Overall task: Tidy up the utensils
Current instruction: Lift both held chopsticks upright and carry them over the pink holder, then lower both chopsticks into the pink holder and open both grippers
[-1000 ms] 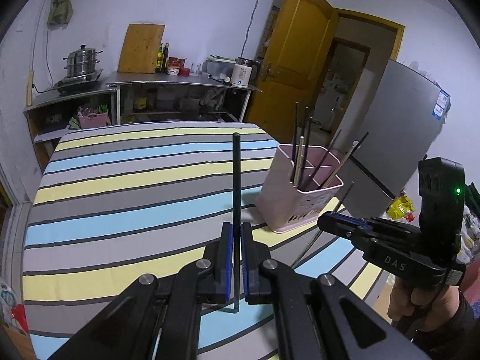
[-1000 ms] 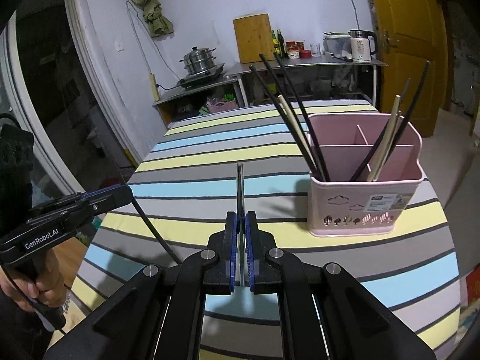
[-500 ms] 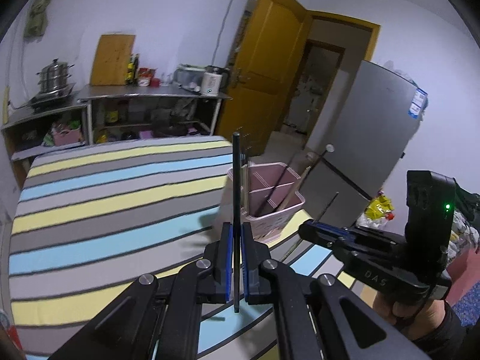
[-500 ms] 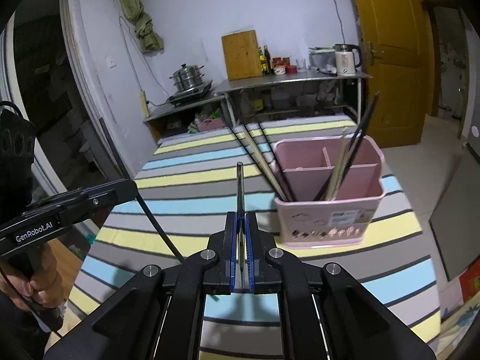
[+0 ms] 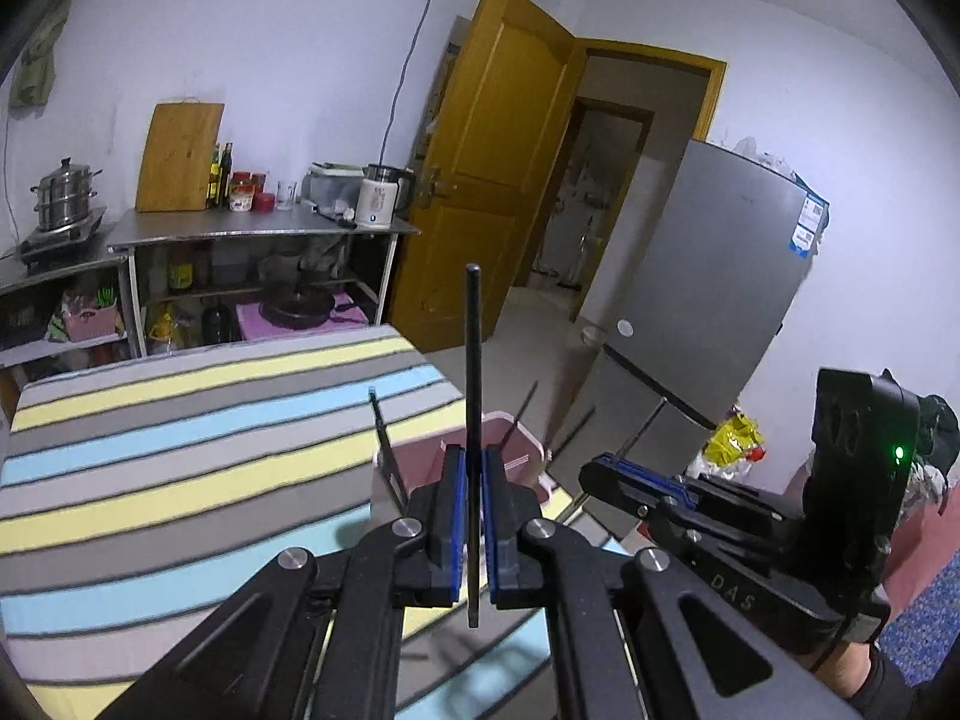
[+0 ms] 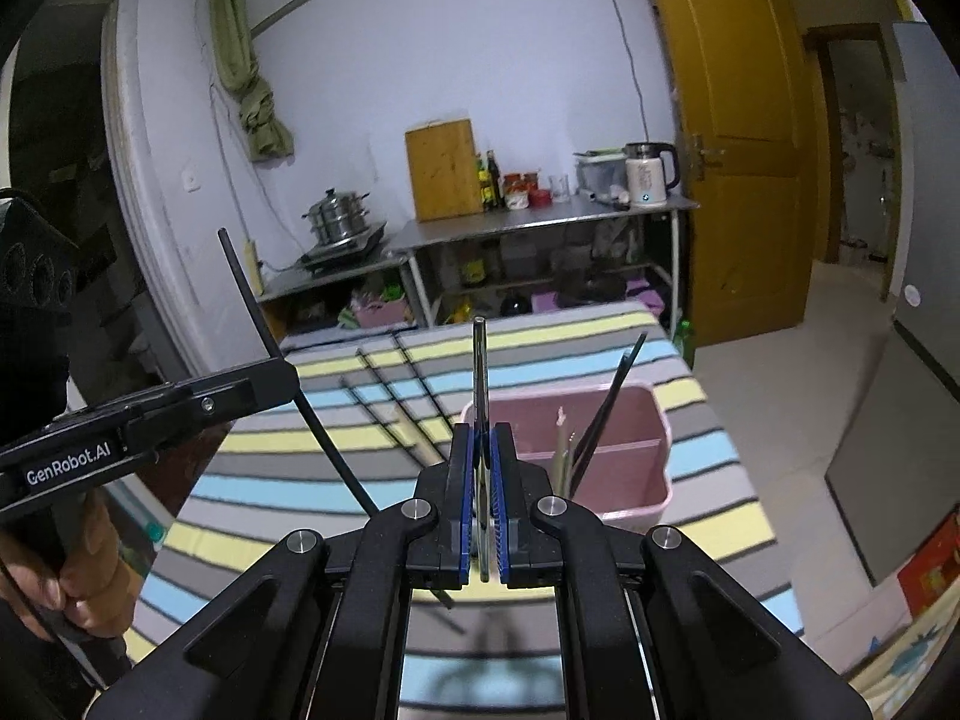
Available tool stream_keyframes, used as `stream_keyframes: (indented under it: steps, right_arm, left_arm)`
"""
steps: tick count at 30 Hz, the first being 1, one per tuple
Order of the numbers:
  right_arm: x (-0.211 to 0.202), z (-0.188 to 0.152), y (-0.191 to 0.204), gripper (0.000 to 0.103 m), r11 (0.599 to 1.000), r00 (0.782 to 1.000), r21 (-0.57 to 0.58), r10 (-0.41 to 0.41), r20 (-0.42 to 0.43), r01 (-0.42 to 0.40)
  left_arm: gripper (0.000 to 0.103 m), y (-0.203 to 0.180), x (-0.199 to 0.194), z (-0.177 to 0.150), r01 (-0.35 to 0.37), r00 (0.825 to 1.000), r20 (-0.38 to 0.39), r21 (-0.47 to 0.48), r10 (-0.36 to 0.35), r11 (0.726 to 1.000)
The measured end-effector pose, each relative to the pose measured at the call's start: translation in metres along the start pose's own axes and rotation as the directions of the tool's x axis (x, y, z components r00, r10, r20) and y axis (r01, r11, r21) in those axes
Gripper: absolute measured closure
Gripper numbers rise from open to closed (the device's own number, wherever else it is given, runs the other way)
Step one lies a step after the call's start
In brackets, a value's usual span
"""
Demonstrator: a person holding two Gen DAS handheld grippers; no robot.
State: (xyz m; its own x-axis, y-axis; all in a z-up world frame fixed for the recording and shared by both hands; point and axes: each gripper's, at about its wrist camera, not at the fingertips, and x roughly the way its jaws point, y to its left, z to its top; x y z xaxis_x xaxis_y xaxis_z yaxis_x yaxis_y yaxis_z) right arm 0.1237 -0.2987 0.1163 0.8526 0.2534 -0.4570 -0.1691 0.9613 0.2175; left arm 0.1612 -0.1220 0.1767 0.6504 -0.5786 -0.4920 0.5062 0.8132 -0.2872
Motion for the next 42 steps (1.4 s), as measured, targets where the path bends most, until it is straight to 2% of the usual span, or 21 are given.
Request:
stream_keyframes:
  steps: [8, 16, 34, 42]
  right_arm:
    - [0.009, 0.02, -0.005, 0.097, 1.0, 0.999, 0.003, -0.013, 0.051, 0.013]
    - [0.028, 0.022, -0.008, 0.097, 1.0, 0.999, -0.002, -0.026, 0.045, 0.026]
    - [0.063, 0.005, 0.001, 0.097, 0.995, 0.997, -0.077, -0.064, -0.034, 0.061]
    - [0.068, 0.004, 0.001, 0.097, 0.992, 0.996, -0.098, -0.078, -0.038, 0.074]
  left_arm:
    - [0.098, -0.004, 0.021, 0.032, -0.024, 0.999, 0.035, 0.021, 0.023, 0.999]
    - [0.098, 0.0, 0.044, 0.043, -0.04, 0.999, 0.029, 0.023, 0.039, 0.999]
    - [0.098, 0.017, 0.08, 0.013, -0.038, 0.998, -0.051, 0.03, 0.039, 0.999]
    - [0.098, 0.02, 0.084, 0.006, -0.036, 0.997, -0.061, 0.047, 0.039, 0.998]
